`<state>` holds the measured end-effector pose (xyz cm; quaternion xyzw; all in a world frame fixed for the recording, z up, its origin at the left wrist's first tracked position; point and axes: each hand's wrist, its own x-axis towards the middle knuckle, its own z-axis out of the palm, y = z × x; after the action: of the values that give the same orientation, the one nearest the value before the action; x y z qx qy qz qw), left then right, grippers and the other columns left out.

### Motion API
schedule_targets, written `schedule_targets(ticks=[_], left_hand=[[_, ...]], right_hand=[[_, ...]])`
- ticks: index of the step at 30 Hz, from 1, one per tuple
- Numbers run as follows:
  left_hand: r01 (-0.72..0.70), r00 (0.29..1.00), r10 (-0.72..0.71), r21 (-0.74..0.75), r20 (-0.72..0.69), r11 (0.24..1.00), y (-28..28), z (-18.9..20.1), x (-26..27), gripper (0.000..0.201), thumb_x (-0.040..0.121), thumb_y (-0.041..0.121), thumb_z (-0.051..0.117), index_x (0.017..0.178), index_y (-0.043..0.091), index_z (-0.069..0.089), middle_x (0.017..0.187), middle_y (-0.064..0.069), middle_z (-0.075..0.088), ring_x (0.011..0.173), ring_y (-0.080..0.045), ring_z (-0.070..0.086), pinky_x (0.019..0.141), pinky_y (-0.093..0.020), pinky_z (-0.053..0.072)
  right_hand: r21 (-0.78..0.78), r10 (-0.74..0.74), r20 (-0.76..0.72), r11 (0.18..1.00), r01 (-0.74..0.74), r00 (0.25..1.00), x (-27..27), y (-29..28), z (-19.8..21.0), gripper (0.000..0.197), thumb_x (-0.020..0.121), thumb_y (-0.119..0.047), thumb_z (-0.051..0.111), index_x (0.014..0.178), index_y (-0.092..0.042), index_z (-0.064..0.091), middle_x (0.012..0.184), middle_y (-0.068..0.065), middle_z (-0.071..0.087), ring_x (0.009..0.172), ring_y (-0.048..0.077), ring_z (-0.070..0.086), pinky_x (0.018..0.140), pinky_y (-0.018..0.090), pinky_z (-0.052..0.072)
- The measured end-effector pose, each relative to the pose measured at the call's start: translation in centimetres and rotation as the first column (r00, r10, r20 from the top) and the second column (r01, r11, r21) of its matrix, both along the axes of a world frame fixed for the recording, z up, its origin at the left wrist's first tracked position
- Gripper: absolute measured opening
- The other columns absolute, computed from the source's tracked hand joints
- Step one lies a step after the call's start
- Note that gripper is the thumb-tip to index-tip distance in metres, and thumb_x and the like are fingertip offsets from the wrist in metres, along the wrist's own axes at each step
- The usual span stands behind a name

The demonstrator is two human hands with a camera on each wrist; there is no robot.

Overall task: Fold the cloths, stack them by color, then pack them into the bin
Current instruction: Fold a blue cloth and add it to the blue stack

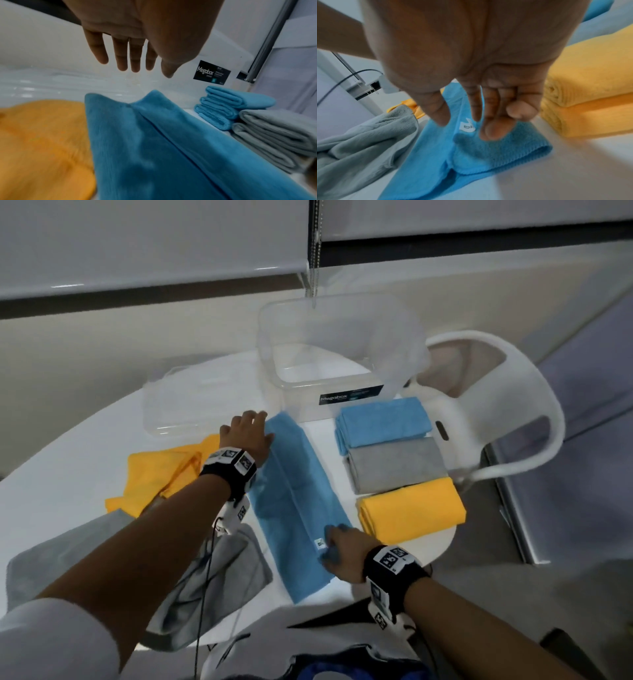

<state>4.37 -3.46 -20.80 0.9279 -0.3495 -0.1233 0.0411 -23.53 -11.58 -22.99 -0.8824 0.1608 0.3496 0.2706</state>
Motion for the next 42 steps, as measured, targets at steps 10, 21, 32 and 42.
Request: schedule_targets(ticks=[10,21,32,42], left_hand=[[0.097,0.957,-0.037,0.198,-0.287,0.976,9.7,-3.8,-10.4,0.083,0.085,0.046,0.06,0.152,0.031,0.013,0.161,0.006,0.004,0.146,-0.017,0.014,0.109,-0.046,0.028],[0.174,0.971,-0.123,0.256,-0.203,0.951,12.6,-5.0,-10.5,0.089,0.076,0.052,0.063,0.149,0.04,0.014,0.159,0.009,0.006,0.147,-0.019,0.008,0.109,-0.046,0.024],[0.116,0.973,-0.064,0.223,-0.224,0.968,12.0,-5.0,-11.3,0.099,0.069,0.053,0.073,0.148,0.033,0.017,0.155,0.007,0.012,0.144,-0.016,0.017,0.107,-0.044,0.027],[0.042,0.98,-0.012,0.15,-0.198,0.988,7.2,-3.5,-5.6,0.079,0.075,0.029,0.073,0.142,0.021,0.031,0.153,-0.003,0.018,0.14,-0.024,0.024,0.106,-0.045,0.029]], right_hand=[[-0.195,0.266,0.189,0.954,-0.229,0.945,2.4,-1.9,-1.0,0.073,0.088,-0.028,0.057,0.151,-0.018,0.022,0.162,0.008,0.0,0.149,0.028,0.008,0.113,0.043,0.033],[-0.039,0.219,0.133,0.976,-0.216,0.967,3.4,-0.4,-0.4,0.064,0.085,-0.045,0.059,0.14,-0.019,0.039,0.138,0.006,0.03,0.121,0.03,0.05,0.102,0.04,0.045],[-0.217,0.31,0.138,0.936,-0.277,0.94,3.9,-1.3,-1.0,0.077,0.079,-0.019,0.066,0.145,-0.016,0.027,0.156,0.007,0.009,0.141,0.029,0.019,0.107,0.046,0.037],[-0.229,0.222,0.309,0.961,-0.154,0.925,11.9,-4.5,-0.7,0.068,0.077,0.001,0.061,0.141,-0.009,0.039,0.149,0.012,0.027,0.137,0.03,0.03,0.106,0.039,0.04]])
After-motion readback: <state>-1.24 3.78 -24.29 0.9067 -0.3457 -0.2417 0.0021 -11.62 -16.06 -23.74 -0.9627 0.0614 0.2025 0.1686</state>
